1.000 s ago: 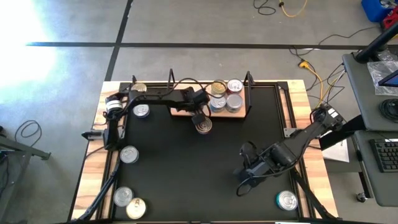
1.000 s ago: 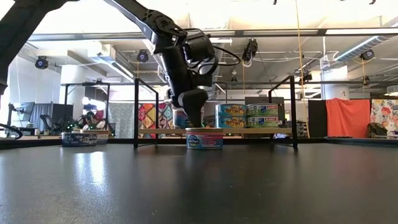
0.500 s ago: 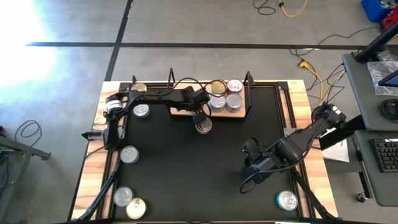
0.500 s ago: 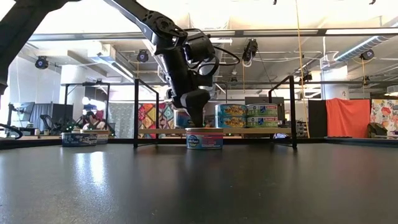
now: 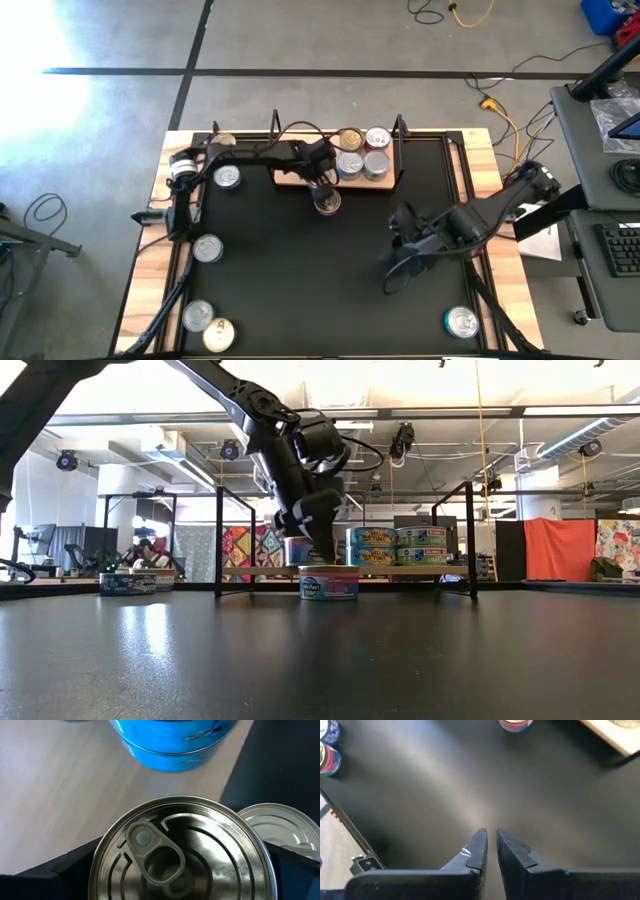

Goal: Stack canned seafood by type on shelf
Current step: Put the blue-pink tuna can on the shelf

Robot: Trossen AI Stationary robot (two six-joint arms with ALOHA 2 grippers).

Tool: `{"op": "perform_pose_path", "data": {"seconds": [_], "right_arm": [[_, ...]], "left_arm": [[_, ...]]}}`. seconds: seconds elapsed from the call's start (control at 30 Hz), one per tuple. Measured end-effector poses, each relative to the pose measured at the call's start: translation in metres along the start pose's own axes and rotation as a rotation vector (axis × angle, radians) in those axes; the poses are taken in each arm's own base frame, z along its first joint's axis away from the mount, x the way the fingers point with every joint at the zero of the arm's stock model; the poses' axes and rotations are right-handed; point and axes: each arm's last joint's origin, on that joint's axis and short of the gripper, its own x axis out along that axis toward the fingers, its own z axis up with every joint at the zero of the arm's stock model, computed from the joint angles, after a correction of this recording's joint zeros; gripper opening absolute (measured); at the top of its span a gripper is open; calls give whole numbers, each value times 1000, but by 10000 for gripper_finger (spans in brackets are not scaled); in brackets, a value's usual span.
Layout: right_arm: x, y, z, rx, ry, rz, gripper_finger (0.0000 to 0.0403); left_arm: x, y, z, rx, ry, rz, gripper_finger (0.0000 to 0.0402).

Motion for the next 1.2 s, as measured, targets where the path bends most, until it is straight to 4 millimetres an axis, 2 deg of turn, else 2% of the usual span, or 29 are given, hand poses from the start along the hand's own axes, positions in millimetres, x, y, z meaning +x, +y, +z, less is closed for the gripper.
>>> {"op": "perform_pose_path", "data": {"seconds": [0.43,0.7,0.87,1.2], "right_arm": [[3,-14,30,-166,30,36,34],[-14,-25,33,-152,46,102,30],[-25,-32,33,-186,16,127,12],[-38,-44,39,-193,-16,161,9]], "left_arm": [[-2,1,-3,-41,44,-39,396],[-2,15,9,-146,26,-29,396],[-8,19,19,-85,-15,-12,392],[-16,19,23,-39,9,-71,399]]}}
